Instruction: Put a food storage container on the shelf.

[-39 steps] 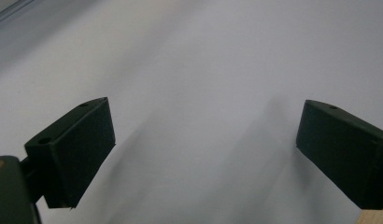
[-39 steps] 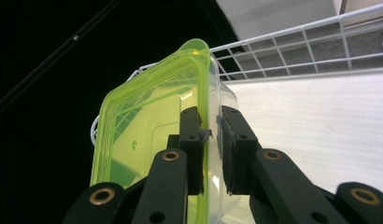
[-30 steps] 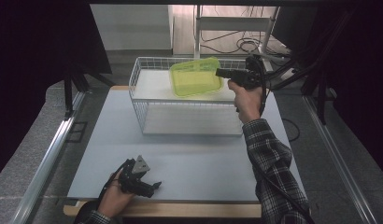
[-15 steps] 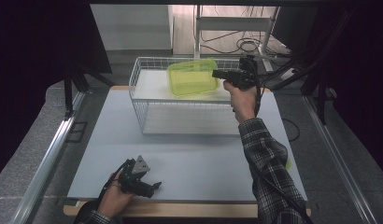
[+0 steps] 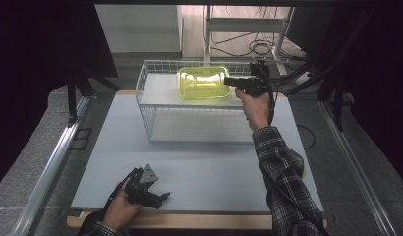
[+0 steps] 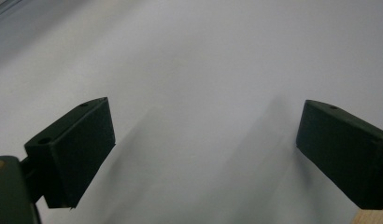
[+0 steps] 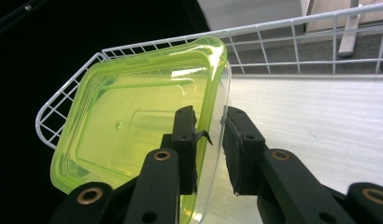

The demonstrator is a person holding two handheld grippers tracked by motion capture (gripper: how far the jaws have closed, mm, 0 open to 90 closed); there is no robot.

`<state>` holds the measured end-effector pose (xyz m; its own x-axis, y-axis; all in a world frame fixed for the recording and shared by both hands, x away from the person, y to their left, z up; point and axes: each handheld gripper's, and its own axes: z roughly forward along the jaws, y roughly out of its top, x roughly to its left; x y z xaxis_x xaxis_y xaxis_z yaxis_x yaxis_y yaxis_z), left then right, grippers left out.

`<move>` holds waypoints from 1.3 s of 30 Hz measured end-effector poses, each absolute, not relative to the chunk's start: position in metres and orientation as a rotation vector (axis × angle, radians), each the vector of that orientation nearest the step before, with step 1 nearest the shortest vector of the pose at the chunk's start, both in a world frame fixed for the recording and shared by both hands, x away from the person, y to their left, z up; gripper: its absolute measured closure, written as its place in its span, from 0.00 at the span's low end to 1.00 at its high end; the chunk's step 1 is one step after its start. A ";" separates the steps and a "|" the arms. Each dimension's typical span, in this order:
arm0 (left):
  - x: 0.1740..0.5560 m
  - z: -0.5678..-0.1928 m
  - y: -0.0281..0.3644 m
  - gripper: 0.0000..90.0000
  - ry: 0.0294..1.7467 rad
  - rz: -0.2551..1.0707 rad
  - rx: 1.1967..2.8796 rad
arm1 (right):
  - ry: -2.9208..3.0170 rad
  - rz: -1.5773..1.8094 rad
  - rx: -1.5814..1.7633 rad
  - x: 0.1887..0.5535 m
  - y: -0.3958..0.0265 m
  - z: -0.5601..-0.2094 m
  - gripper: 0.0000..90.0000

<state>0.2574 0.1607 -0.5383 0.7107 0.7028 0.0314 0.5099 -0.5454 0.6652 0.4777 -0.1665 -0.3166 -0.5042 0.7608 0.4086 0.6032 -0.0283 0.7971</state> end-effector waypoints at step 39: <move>0.260 -0.535 0.166 0.04 0.967 0.289 2.196 | 2.149 1.511 1.360 0.475 -0.163 -0.316 0.33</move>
